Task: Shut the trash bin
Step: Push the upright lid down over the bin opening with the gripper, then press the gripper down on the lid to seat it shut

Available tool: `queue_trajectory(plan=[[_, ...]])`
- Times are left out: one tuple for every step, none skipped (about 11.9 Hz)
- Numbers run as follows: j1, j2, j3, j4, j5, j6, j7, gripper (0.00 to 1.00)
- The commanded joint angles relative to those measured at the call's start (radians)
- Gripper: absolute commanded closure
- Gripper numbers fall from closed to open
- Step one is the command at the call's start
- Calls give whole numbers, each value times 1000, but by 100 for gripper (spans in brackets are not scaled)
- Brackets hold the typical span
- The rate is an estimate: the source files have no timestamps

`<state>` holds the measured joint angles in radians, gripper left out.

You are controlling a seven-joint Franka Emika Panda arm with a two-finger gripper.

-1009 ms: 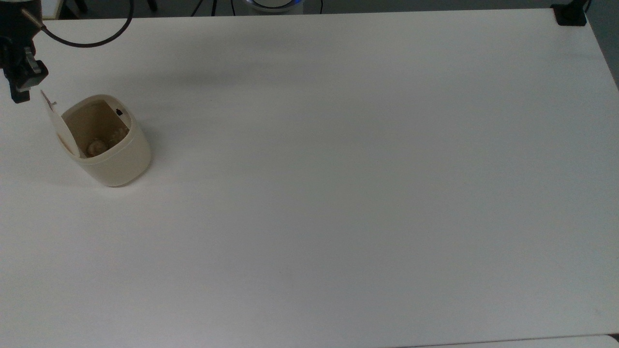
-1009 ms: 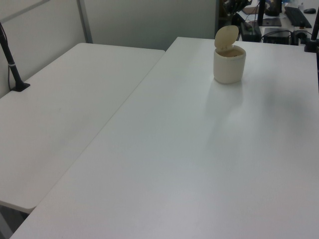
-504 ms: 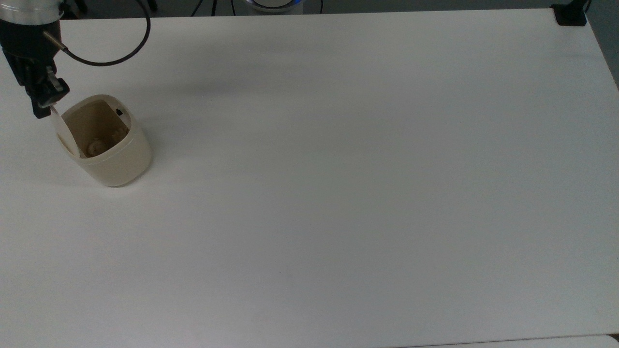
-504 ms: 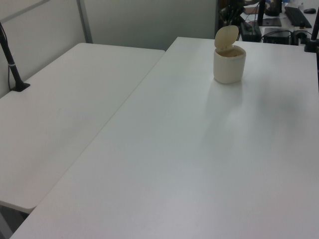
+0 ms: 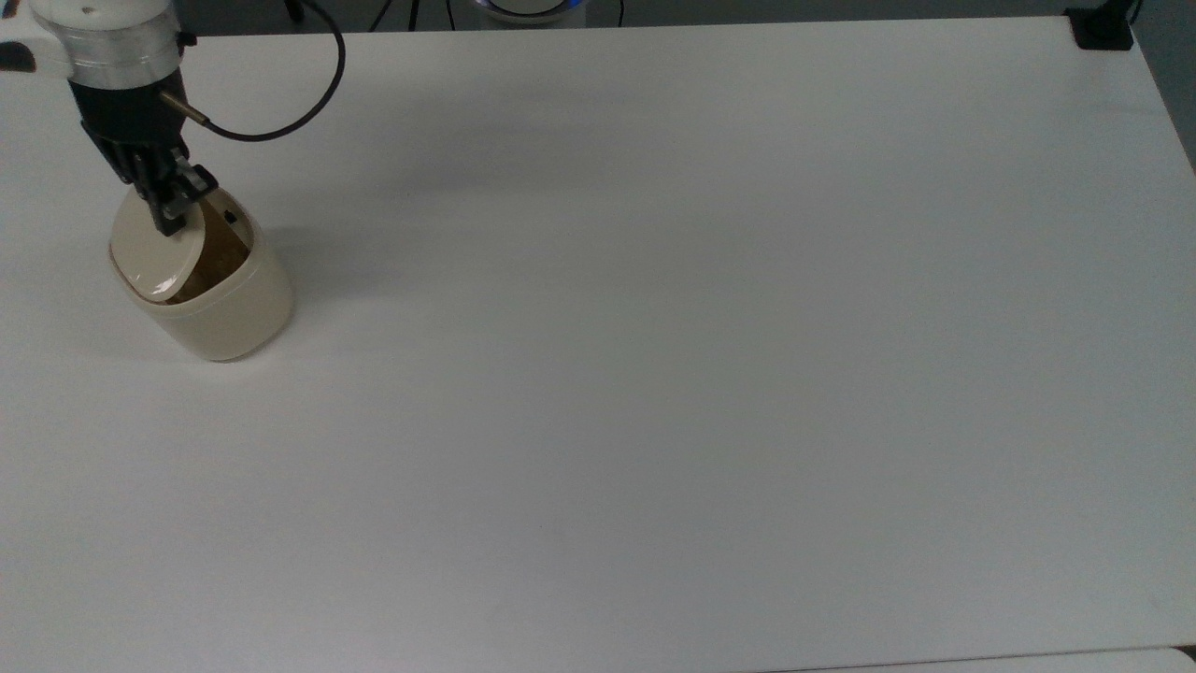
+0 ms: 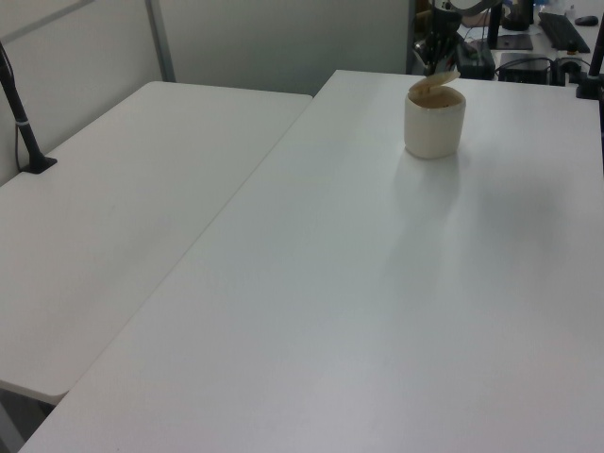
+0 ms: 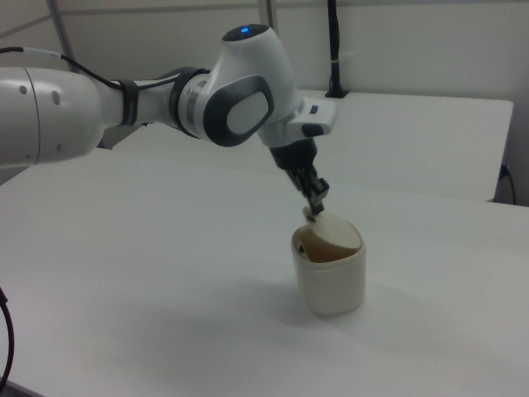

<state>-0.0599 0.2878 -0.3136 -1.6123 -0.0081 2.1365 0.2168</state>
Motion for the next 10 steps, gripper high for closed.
queue_trajectory(plan=[[31,-13,16,-66,20,-38,-59,100],[31,-3,18,-66,20,-35,-59,100],[31,5,18,-66,19,-33,-59,100],[31,11,18,-66,19,-33,-59,100],[31,20,18,-66,17,-32,-59,100],[29,22,18,-66,17,-30,-59,100],[28,24,18,-66,17,-30,-60,100],[25,28,18,-66,17,-30,-60,100],[22,31,18,-67,19,-24,-60,100],[9,33,18,-96,28,27,-59,100]])
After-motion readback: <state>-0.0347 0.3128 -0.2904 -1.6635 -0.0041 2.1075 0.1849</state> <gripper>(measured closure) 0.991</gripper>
